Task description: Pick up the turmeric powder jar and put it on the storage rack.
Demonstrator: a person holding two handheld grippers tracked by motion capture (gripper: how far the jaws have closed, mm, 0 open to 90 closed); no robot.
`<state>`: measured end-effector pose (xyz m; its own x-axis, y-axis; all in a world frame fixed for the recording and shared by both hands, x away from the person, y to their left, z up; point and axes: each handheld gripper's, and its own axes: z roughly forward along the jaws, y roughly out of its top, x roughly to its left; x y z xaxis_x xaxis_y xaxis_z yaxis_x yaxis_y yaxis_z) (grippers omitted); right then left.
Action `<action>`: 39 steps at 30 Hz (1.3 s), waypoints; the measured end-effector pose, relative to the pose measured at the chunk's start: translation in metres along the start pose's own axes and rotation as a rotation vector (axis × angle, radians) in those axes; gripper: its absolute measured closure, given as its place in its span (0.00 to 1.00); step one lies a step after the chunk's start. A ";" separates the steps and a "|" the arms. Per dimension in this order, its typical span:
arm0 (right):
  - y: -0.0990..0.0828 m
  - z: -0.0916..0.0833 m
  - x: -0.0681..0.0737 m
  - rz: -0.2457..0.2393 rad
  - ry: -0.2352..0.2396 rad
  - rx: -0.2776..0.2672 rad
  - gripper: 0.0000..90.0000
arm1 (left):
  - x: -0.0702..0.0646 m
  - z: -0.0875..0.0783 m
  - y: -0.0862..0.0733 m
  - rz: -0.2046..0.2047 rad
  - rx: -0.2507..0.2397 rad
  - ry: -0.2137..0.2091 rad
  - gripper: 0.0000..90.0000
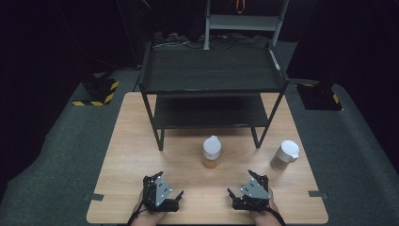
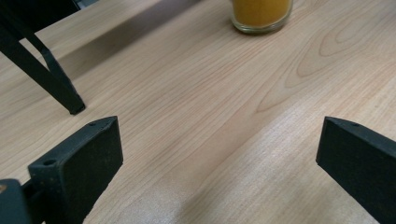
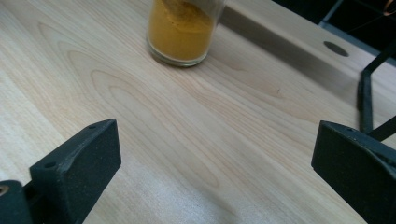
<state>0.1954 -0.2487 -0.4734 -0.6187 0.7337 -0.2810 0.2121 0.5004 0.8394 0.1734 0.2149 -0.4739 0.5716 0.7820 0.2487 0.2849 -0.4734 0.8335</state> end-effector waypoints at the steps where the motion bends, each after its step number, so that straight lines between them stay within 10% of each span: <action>1: 0.000 0.000 -0.001 0.011 0.000 0.003 0.01 | -0.001 0.000 0.000 0.006 -0.001 0.000 0.01; 39: 0.000 0.000 -0.003 0.022 0.005 0.005 0.01 | 0.004 -0.001 -0.002 -0.048 -0.006 -0.001 0.01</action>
<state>0.1969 -0.2508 -0.4722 -0.6179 0.7419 -0.2604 0.2292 0.4867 0.8429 0.1742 0.2190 -0.4739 0.5582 0.8033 0.2075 0.3073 -0.4325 0.8477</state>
